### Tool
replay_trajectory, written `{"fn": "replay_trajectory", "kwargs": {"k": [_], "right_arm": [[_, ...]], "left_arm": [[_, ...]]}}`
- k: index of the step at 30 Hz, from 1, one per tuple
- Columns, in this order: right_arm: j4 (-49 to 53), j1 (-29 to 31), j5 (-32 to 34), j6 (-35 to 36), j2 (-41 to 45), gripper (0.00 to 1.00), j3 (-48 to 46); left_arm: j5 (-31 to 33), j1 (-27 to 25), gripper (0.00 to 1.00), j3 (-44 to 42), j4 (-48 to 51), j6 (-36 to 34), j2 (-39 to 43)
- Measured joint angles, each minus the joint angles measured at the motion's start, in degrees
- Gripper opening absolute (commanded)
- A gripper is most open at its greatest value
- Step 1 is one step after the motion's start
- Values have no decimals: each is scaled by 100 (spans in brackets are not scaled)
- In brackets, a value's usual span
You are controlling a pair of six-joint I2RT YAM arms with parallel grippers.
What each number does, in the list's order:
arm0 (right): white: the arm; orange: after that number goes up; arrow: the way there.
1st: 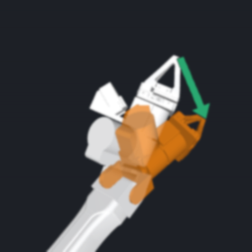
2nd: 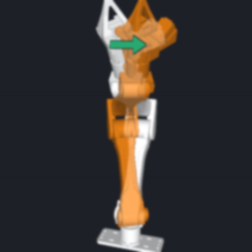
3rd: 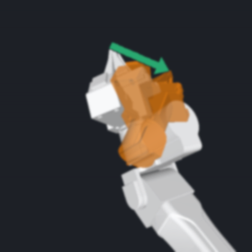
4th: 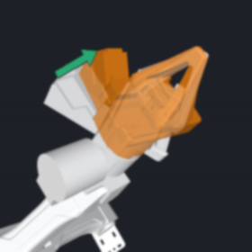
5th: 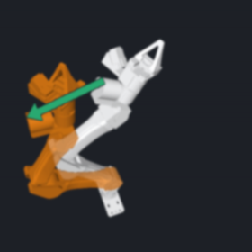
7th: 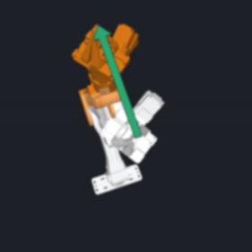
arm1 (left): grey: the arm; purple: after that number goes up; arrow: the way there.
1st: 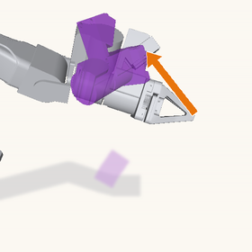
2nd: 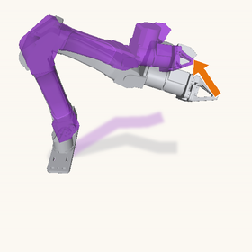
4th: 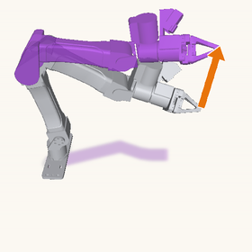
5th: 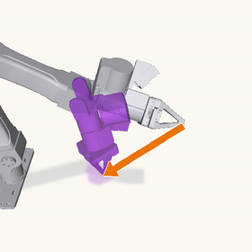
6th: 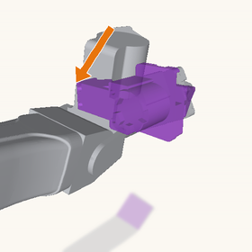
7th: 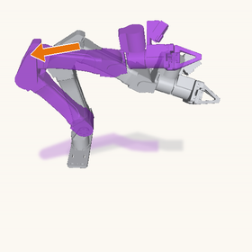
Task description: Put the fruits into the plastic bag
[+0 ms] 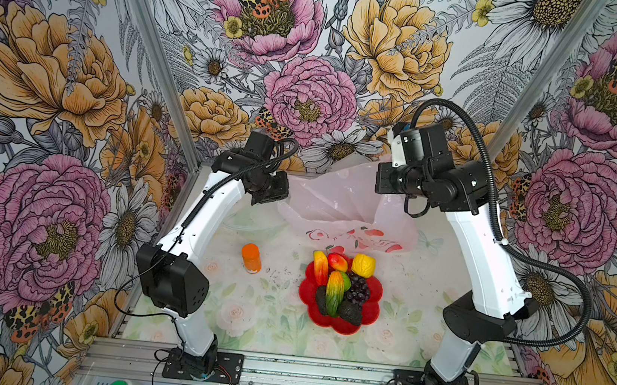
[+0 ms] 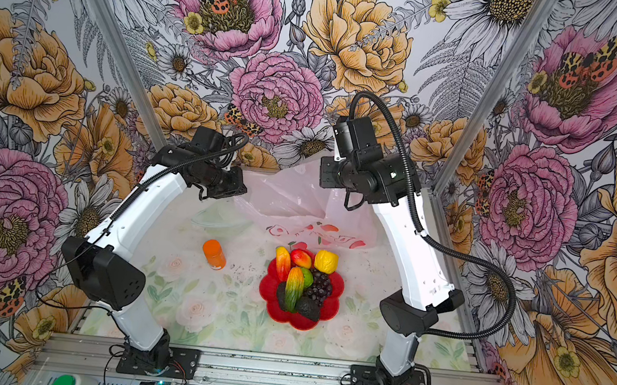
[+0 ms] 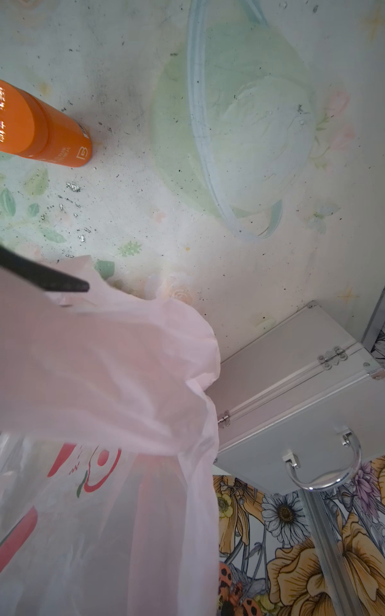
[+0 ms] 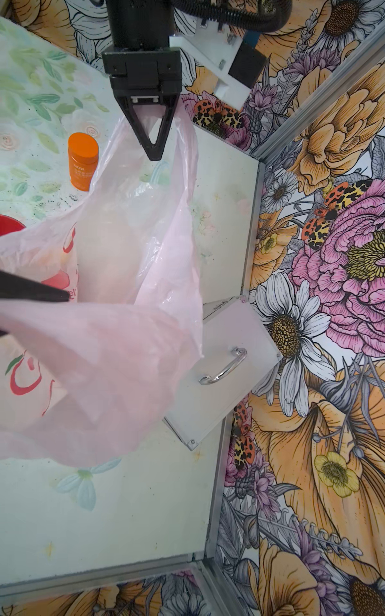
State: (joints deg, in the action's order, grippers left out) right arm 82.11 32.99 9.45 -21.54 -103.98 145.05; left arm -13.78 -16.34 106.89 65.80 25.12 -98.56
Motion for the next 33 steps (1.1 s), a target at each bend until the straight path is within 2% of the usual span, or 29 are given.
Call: {"fn": "replay_trajectory", "kwargs": {"k": [6,11,16,19,21,24,28,31,33], "right_arm": [[63,-61,-11,-114,0,0,-15],[332,-308,-295,-417,-157,0,260],[437,-382,-483,-479,-365,0,328],[417,-380,-562,-330,-706,0,590],[315,-378,-610,-234,-1095,0,1209],[-256,-358,-621,-109,-1464,0,2020],[-1659,-240,-535,201,-1036,0,1939],[-2916,20,-426,605,-323,0,1351],[-3713,289,-317,898,151,0,1045]], "left_arm": [[350,-7,0,0,2,2,306],[911,-103,0,111,-4,0,1134],[1045,-90,0,105,-4,26,1808],[1056,4,0,142,35,157,1703],[1150,24,0,520,175,219,1355],[1482,-39,0,1604,221,212,780],[2105,-551,0,3027,-184,-175,533],[2653,-1285,0,3265,-1032,-776,944],[2949,-1878,0,2811,-1873,-1276,1475]]}}
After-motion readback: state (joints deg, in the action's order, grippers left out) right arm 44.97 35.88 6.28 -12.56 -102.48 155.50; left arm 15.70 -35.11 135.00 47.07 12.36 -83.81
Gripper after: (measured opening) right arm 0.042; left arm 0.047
